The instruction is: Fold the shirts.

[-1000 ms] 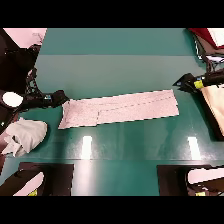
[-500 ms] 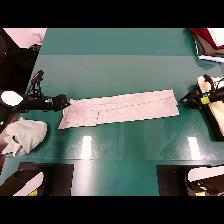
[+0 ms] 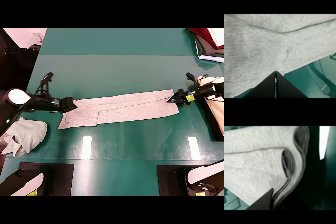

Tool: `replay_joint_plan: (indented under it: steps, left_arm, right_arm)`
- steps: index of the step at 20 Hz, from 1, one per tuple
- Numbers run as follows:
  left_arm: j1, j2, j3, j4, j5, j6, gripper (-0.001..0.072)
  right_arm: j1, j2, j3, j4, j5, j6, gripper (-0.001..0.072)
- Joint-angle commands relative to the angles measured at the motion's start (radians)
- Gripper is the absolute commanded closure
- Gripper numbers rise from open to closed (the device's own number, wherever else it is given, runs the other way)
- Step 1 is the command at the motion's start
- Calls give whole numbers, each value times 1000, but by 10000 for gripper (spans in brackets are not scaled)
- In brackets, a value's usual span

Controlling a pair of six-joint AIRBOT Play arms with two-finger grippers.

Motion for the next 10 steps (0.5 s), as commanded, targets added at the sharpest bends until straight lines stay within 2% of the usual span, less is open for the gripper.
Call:
replay_joint_plan:
  steps: [1, 6, 10]
  left_arm:
    - [-98, -110, 90, -22, 33, 1, 685]
    - [-281, -403, 352, -22, 37, 19, 685]
    - [-405, -653, 584, -22, 29, 18, 685]
  right_arm:
    - [39, -5, 31, 21, 49, -11, 699]
    - [39, 127, 32, 26, 88, 5, 702]
    - [40, 296, 32, 177, 80, 49, 703]
